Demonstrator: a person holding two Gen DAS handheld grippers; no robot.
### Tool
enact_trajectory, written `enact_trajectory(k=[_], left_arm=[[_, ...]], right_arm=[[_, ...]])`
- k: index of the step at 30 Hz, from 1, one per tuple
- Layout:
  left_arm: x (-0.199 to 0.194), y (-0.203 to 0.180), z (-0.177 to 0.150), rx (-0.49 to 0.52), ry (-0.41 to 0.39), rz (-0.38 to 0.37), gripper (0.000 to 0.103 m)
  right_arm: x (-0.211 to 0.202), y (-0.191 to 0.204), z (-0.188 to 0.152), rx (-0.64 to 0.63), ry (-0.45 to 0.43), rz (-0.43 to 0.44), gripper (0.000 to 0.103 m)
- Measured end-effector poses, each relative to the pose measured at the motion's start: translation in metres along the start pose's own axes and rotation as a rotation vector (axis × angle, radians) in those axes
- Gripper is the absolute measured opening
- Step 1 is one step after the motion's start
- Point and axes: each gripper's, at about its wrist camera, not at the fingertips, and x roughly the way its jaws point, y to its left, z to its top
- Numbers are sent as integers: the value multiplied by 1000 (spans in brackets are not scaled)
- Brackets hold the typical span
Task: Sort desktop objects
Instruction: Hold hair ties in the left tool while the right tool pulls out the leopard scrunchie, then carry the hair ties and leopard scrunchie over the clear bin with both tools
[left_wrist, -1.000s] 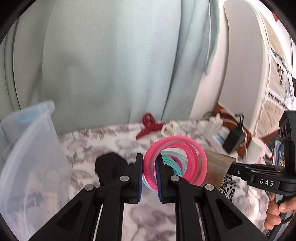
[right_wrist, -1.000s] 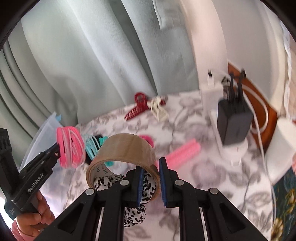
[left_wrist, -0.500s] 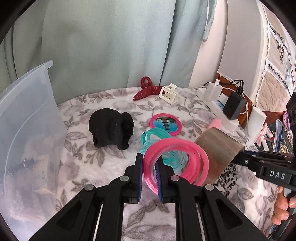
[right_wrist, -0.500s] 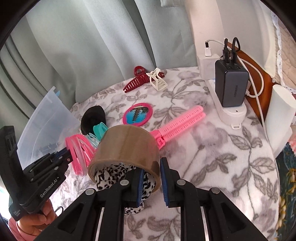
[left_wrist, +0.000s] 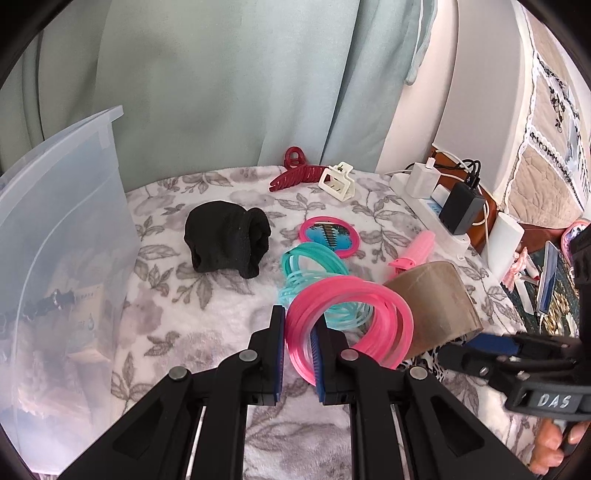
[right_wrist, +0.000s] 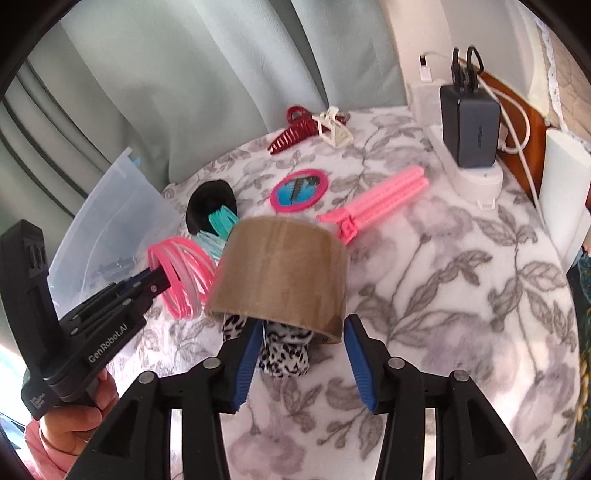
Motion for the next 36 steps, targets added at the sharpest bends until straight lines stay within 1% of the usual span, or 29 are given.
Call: enact_trajectory(k=[4, 7, 9, 10, 12, 14, 19, 28, 36], left_arm=[[-3, 2, -2, -9, 2, 1, 13], [-6, 3, -4, -15, 7, 3, 13], [-8, 4, -5, -18, 8, 4, 13], [-9, 5, -5, -20, 7, 4, 13], [-12, 7, -6, -24, 0, 4, 13], [-16, 8, -6, -30, -7, 6, 13], [-26, 13, -7, -50, -24, -4, 13], [-58, 15, -5, -64, -102, -20, 13], [-91, 20, -4, -75, -170, -33, 13]], right_arm=[[11, -2, -7, 40, 44, 17, 50], [18, 3, -10, 42, 67, 32, 50], [22, 7, -12, 38, 78, 45, 46], [23, 9, -13, 36, 82, 51, 39], [23, 10, -15, 41, 75, 66, 16], [18, 10, -15, 44, 59, 81, 10], [-6, 18, -14, 26, -8, 123, 8], [-53, 36, -12, -18, -106, 187, 6], [-85, 48, -12, -41, -181, 203, 6]])
